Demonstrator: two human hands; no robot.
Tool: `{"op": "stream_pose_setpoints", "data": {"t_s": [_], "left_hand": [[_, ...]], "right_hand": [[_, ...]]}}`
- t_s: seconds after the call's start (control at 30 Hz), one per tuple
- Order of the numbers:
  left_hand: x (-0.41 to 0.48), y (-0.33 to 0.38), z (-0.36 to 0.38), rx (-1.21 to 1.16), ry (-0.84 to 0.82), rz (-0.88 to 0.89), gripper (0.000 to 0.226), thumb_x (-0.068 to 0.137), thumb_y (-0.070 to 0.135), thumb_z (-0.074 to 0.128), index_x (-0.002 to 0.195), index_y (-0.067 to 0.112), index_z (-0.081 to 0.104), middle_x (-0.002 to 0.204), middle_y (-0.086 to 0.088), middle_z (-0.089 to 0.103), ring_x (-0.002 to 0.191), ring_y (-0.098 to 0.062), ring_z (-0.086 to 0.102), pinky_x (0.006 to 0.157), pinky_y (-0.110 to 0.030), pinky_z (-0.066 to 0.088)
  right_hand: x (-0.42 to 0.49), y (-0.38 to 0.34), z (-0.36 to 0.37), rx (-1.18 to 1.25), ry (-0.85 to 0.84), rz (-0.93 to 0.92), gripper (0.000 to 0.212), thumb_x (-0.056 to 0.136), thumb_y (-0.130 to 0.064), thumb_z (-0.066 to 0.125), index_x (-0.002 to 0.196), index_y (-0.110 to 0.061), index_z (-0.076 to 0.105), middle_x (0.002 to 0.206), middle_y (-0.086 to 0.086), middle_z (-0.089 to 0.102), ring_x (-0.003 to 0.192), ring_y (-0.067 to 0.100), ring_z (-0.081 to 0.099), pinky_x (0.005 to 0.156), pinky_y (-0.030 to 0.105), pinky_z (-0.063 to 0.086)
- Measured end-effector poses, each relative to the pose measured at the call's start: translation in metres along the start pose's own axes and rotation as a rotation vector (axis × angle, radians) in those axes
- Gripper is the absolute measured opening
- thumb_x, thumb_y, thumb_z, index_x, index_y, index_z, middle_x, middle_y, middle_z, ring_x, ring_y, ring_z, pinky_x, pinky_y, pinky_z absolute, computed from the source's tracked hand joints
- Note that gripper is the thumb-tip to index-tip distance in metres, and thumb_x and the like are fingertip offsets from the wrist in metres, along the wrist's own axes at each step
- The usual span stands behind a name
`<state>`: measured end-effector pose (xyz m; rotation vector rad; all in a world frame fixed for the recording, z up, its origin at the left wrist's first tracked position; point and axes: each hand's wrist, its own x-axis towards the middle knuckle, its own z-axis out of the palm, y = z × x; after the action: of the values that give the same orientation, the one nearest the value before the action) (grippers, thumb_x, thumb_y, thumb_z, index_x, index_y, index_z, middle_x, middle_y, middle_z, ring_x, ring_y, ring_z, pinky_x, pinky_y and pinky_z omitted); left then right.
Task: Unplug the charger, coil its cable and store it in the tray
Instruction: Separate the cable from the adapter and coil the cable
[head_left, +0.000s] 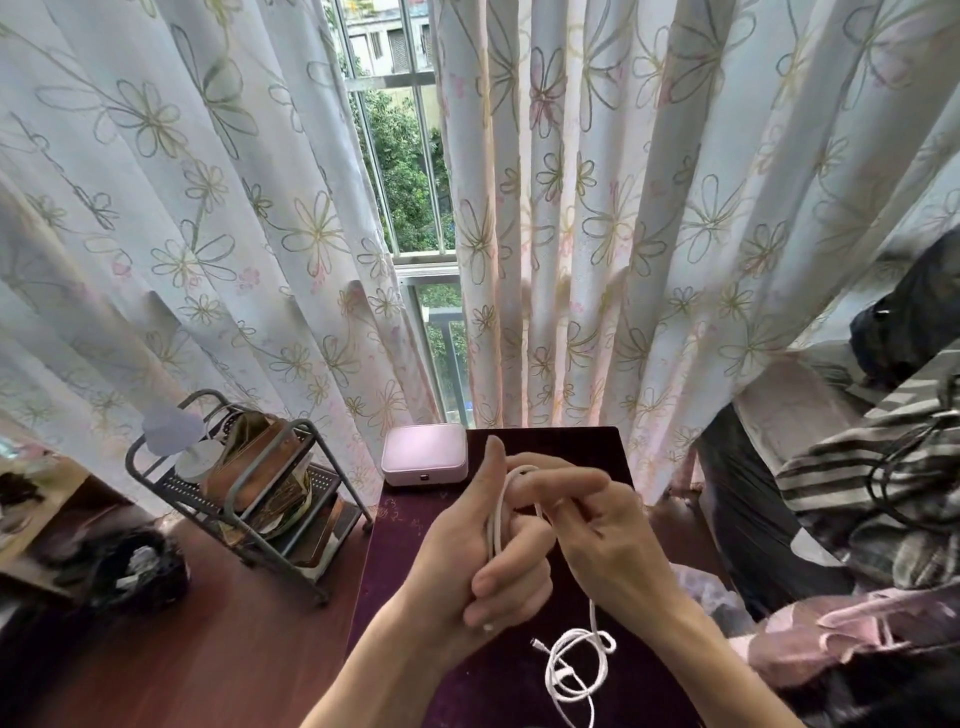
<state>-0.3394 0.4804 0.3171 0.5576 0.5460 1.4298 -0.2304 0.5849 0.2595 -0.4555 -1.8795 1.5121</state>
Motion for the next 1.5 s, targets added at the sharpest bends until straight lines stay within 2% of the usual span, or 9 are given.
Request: {"op": "stream_pose_setpoints", "data": {"t_s": [0.23,0.4,0.53,0.77,0.9,1.0,1.17,1.3,1.5], "left_hand": [[0.0,0.004,0.002,-0.062,-0.033,0.01,0.051,0.108,0.042,0.034,0.081,0.005,0.057,0.035,0.002,0.029,0.023,-0.008,0.023,0.029,-0.017,0.021],[0.003,0.015,0.005,-0.29,-0.062,0.118,0.043,0.108,0.031,0.032,0.095,0.0,0.059,0.038,0.001,0.029,0.024,-0.008,0.009,0.031,-0.022,0.023],[0.005,0.028,-0.001,-0.331,-0.069,0.216,0.04,0.108,0.024,0.031,0.117,-0.003,0.059,0.045,0.002,0.034,0.028,-0.009,0.025,0.036,-0.021,0.024],[0.008,0.049,-0.028,-0.066,0.318,0.32,0.037,0.106,0.026,0.043,0.114,0.003,0.07,0.047,0.004,0.043,0.025,-0.002,0.032,0.032,-0.019,0.027],[0.014,0.043,-0.036,0.142,0.492,0.269,0.042,0.106,0.031,0.04,0.119,-0.001,0.064,0.05,0.001,0.046,0.025,-0.005,0.033,0.034,-0.019,0.02],[0.017,0.029,-0.036,0.24,0.488,0.235,0.046,0.106,0.033,0.039,0.121,-0.005,0.06,0.052,-0.003,0.051,0.027,-0.008,0.038,0.032,-0.016,0.032],[0.018,0.008,-0.02,0.48,0.413,0.134,0.049,0.099,0.044,0.044,0.11,0.006,0.072,0.064,-0.011,0.066,0.045,-0.016,0.06,0.044,-0.019,0.048],[0.01,0.01,-0.003,0.806,0.333,0.069,0.056,0.106,0.043,0.035,0.079,0.019,0.078,0.059,-0.005,0.071,0.054,-0.012,0.068,0.052,-0.015,0.052],[0.007,0.004,0.001,0.838,0.176,-0.094,0.084,0.099,0.07,0.017,0.072,0.014,0.073,0.04,-0.004,0.053,0.025,-0.012,0.032,0.033,-0.029,0.021]], "right_hand": [[0.016,-0.012,-0.014,0.029,-0.012,-0.031,0.027,0.101,-0.037,0.062,0.109,-0.022,0.083,0.091,-0.015,0.082,0.081,-0.006,0.075,0.074,0.005,0.052],[0.01,0.007,-0.001,0.018,-0.056,0.059,0.04,0.102,-0.061,0.052,0.122,-0.036,0.076,0.057,0.008,0.041,0.051,0.029,0.038,0.046,0.045,0.033],[-0.007,0.02,0.008,-0.075,-0.153,0.138,0.03,0.11,-0.045,0.046,0.13,-0.041,0.069,0.06,0.008,0.036,0.05,0.024,0.033,0.046,0.04,0.03],[-0.034,-0.006,-0.007,-0.682,-0.369,0.074,0.026,0.105,-0.051,0.05,0.126,-0.044,0.064,0.092,-0.022,0.068,0.086,0.002,0.067,0.078,0.027,0.054],[-0.029,-0.046,-0.015,-0.867,-0.438,-0.12,0.041,0.102,-0.058,0.036,0.112,-0.041,0.072,0.085,-0.015,0.065,0.072,0.004,0.063,0.059,0.015,0.04],[-0.022,-0.075,-0.019,-1.021,-0.428,-0.265,0.034,0.096,-0.052,0.046,0.079,-0.041,0.074,0.065,-0.017,0.056,0.047,0.001,0.052,0.04,0.013,0.012],[-0.007,-0.097,-0.022,-0.9,-0.54,-0.272,0.028,0.097,-0.052,0.055,0.091,-0.036,0.077,0.079,-0.014,0.061,0.061,0.006,0.062,0.05,0.025,0.051],[0.011,-0.105,-0.034,-0.819,-0.429,-0.282,0.02,0.086,-0.053,0.069,0.084,-0.034,0.074,0.079,-0.021,0.059,0.065,-0.009,0.053,0.06,0.006,0.036],[0.04,-0.1,-0.052,-0.681,-0.412,-0.166,0.038,0.07,-0.065,0.083,0.081,-0.032,0.066,0.07,-0.009,0.066,0.061,0.005,0.059,0.054,0.023,0.047]]}}
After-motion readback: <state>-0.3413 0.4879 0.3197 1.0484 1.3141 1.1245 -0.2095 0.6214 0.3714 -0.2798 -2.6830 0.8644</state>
